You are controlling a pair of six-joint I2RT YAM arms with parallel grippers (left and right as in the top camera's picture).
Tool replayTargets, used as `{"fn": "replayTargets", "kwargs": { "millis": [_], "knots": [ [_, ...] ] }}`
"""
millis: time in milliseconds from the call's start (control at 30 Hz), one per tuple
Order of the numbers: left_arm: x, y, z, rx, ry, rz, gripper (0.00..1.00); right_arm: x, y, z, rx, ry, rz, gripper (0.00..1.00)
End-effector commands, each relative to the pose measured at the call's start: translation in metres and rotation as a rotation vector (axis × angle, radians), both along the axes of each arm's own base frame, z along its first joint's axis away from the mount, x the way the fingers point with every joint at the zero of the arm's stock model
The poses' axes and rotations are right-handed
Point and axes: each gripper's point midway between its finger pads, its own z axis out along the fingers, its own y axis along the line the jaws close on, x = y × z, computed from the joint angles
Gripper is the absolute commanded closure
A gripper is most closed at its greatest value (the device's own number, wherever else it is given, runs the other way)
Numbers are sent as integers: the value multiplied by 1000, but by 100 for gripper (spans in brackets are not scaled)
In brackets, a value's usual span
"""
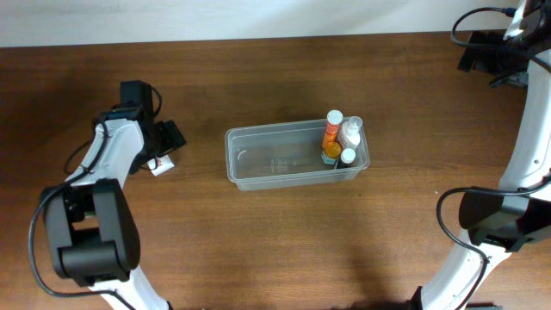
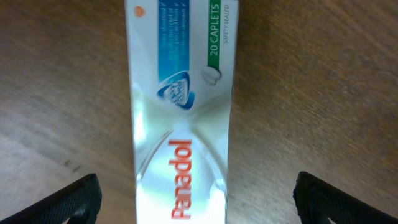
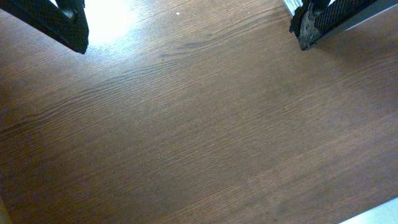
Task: Pack container
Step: 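Lower the left gripper and grasp the white Panadol box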
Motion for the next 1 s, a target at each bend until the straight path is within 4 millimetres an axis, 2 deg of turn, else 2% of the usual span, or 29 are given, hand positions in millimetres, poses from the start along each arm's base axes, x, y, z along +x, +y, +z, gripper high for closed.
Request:
{"fn": "replayTargets", "kwargs": {
  "millis": [0, 100, 233, 500, 533, 567, 833, 867, 967],
  "knots": [
    [-2, -2, -17, -5, 35, -35, 1, -3, -2, 16, -18, -41, -10, 2],
    [0, -2, -21, -4, 35, -41, 1, -3, -2, 16, -18, -41, -10, 2],
    [3, -2, -23, 1, 28, -59, 9, -3, -2, 16, -18, -41, -10, 2],
    [3, 0, -33, 3, 46, -69, 11, -3, -2, 16, -18, -41, -10, 2],
    [2, 1, -33, 3, 47, -71, 16, -3, -2, 16, -18, -41, -10, 2],
    [2, 1, -33, 4, 47, -70, 17, -3, -2, 16, -18, -41, -10, 2],
    [1, 5, -33, 27, 57, -94, 18, -3, -2, 16, -18, -41, -10, 2],
    [1, 5, -33, 27, 58, -94, 23, -3, -2, 16, -18, -41, -10, 1],
    [0, 5, -33, 26, 63, -94, 47, -3, -2, 16, -18, -41, -10, 2]
  ]
}}
